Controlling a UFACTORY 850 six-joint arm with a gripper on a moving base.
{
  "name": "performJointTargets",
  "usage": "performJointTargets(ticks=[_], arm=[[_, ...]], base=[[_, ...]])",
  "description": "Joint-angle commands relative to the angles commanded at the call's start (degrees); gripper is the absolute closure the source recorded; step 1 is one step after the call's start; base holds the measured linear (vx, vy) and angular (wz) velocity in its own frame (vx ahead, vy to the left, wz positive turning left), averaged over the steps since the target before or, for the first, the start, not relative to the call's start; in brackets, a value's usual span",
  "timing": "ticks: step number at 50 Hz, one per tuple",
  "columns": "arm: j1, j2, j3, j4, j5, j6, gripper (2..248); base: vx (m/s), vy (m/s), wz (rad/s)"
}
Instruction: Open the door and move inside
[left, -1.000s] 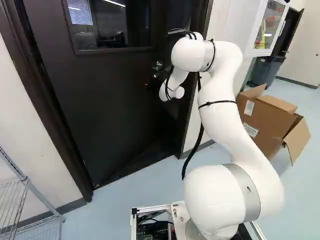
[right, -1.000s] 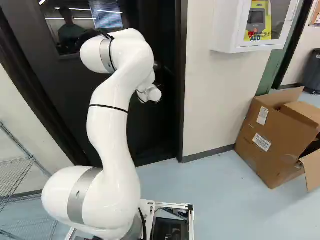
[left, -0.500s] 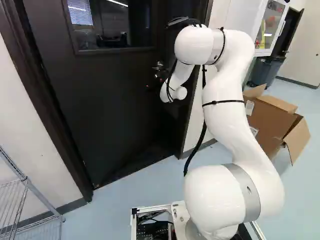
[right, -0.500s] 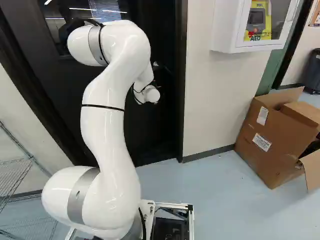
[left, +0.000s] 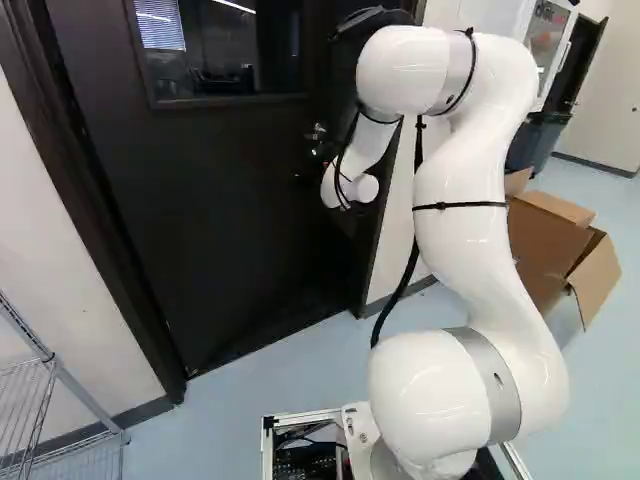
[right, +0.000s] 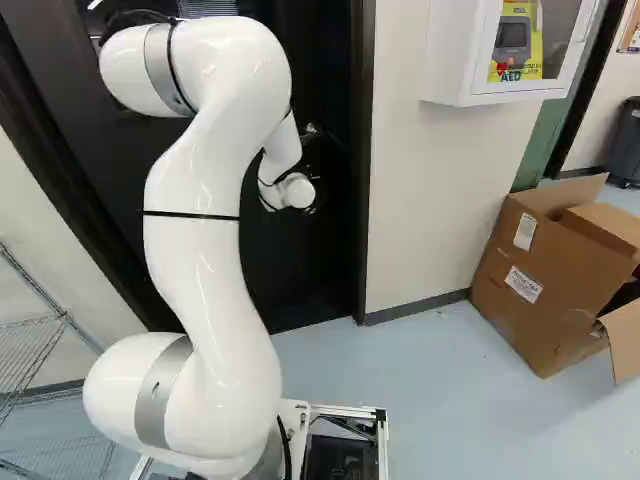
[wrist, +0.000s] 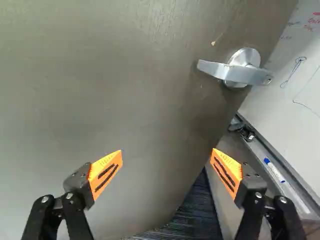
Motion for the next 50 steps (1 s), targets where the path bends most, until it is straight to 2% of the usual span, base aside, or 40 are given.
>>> performJointTargets(ticks=[28, 50], arm=[[1.26, 7.0, 9.16, 5.64, -1.32, 0.0, 3], [1.94, 12.57, 16.14, 11.95, -2.51, 0.0, 3]], base=[[0.0, 0.0, 0.0], [0.0, 0.0, 0.0]])
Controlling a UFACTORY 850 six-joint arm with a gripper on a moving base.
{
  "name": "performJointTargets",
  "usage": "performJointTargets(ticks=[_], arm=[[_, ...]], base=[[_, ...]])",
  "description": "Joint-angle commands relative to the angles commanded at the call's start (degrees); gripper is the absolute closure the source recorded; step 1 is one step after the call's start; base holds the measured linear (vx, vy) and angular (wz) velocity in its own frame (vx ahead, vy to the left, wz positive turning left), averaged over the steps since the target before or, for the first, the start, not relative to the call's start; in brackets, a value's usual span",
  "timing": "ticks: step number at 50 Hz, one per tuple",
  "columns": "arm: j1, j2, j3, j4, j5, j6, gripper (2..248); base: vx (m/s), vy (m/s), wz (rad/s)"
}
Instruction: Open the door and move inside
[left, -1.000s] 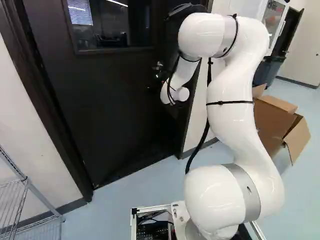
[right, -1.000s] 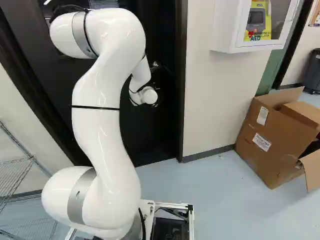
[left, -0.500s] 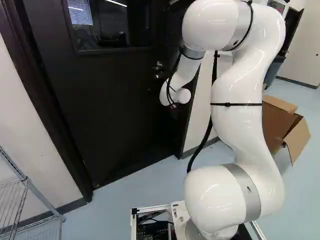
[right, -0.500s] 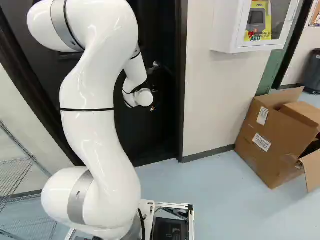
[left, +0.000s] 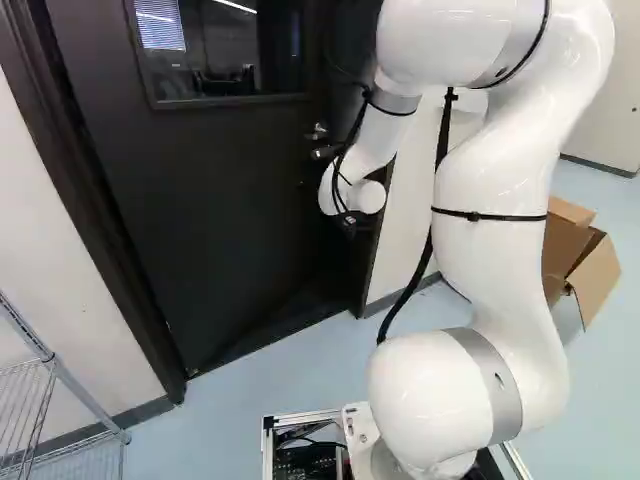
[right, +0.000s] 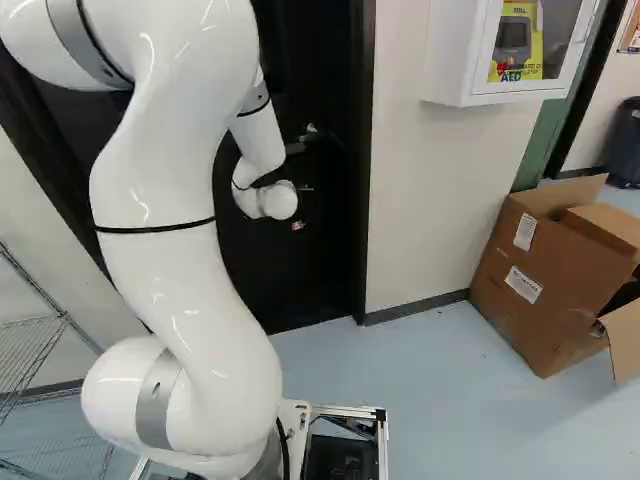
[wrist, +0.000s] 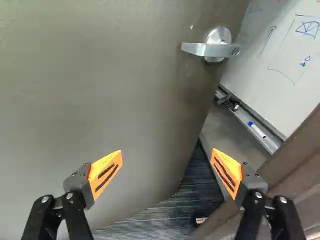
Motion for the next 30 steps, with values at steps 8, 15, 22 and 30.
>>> performJointTargets(ticks=[8, 15, 22, 30], arm=[[0.05, 2.08, 2.53, 2.68, -0.46, 0.0, 3], [0.08, 3.92, 4.72, 5.04, -0.82, 0.0, 3], [0.1, 5.77, 6.9, 7.4, -1.09, 0.0, 3], [0.13, 7.92, 9.38, 10.11, -1.38, 0.0, 3]], base=[[0.0, 0.0, 0.0], [0.0, 0.0, 0.0], [0.0, 0.0, 0.0], [0.0, 0.0, 0.0]])
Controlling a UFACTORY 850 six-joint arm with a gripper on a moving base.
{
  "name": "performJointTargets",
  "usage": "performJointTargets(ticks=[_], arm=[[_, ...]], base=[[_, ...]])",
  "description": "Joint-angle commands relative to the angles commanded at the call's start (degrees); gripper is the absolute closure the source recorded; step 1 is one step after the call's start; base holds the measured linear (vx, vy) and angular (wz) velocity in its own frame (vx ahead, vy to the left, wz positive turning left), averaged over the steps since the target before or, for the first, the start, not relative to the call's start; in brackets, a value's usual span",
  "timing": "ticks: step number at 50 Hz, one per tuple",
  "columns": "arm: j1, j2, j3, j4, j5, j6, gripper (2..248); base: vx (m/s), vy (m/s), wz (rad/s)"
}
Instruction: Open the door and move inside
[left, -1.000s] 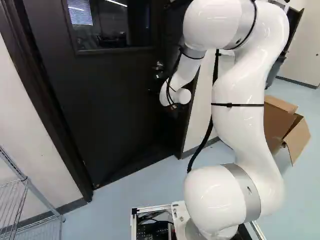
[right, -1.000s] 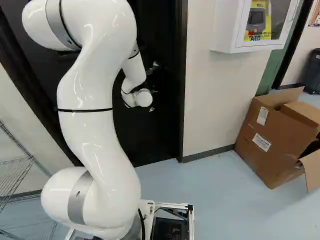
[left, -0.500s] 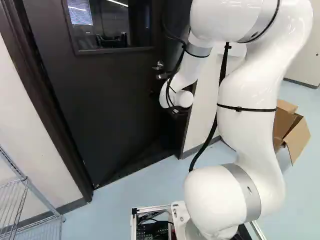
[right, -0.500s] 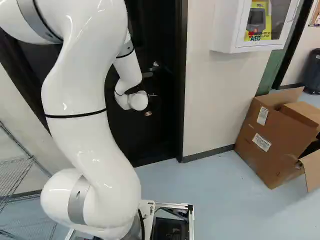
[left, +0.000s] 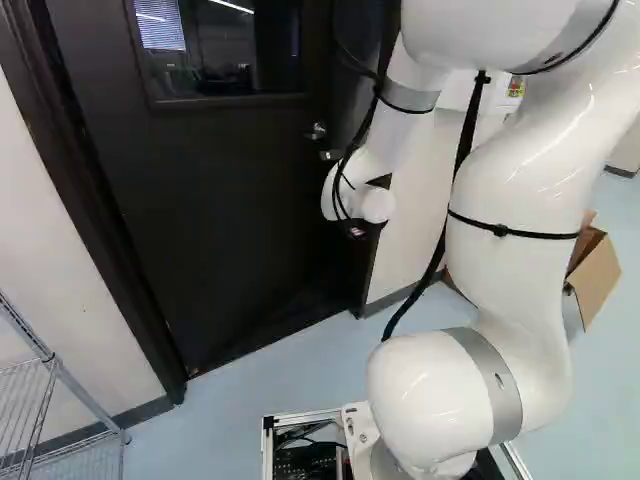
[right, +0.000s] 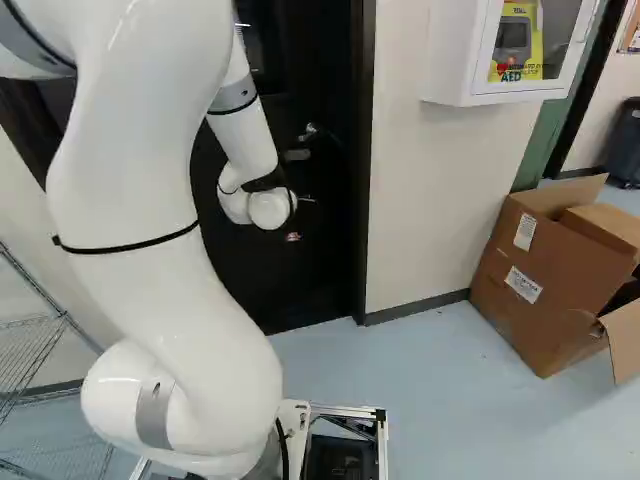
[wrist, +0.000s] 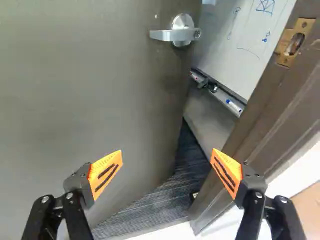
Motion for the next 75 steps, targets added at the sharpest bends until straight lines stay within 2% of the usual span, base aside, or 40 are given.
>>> performJointTargets(ticks=[21, 39, 51, 75], arm=[[0.07, 5.79, 6.44, 6.35, -0.28, 0.0, 3], [0.13, 11.01, 11.94, 10.19, -0.28, 0.0, 3], [0.16, 13.63, 14.59, 10.97, -0.28, 0.0, 3], [0.16, 13.81, 14.77, 10.99, -0.28, 0.0, 3]], base=[[0.0, 0.0, 0.0], [0.0, 0.0, 0.0], [0.0, 0.0, 0.0], [0.003, 0.0, 0.0]])
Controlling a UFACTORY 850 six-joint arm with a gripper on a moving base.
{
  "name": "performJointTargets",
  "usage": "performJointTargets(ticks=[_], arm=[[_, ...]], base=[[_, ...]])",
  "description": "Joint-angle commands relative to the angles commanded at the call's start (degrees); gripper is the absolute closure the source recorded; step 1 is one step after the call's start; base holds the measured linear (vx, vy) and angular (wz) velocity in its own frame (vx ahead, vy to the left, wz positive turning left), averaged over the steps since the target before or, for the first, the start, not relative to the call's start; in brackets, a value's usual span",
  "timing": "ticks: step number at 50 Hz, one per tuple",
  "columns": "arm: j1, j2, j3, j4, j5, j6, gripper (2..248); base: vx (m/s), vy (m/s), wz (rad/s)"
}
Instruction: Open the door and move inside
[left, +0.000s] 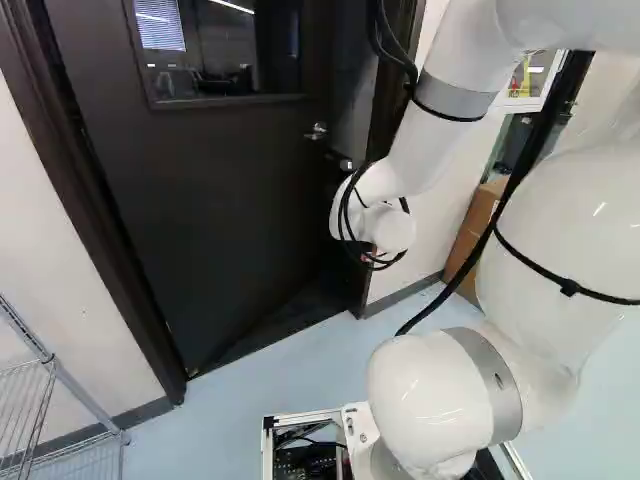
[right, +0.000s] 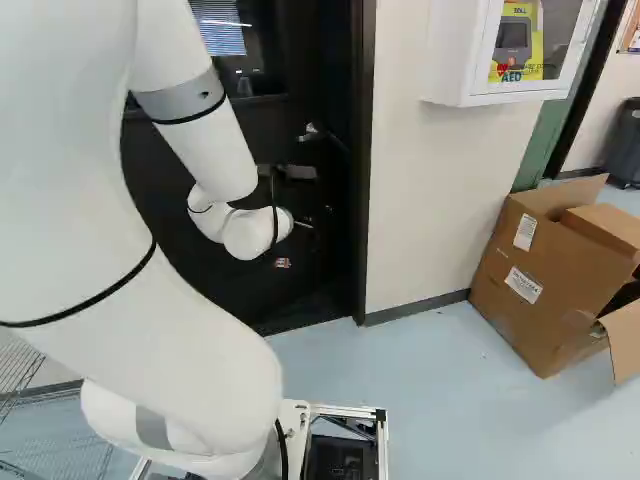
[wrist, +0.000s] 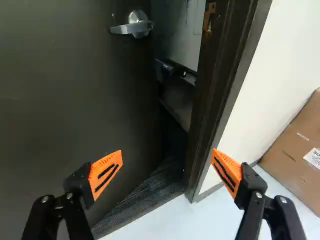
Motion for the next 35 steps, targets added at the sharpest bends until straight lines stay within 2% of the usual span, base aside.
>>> performJointTargets(ticks=[23, 35], arm=[[0.0, 0.0, 0.0, 0.0, 0.0, 0.0, 3], [0.0, 0.0, 0.0, 0.0, 0.0, 0.0, 3]], base=[[0.062, 0.001, -0.009], [0.127, 0.064, -0.017]])
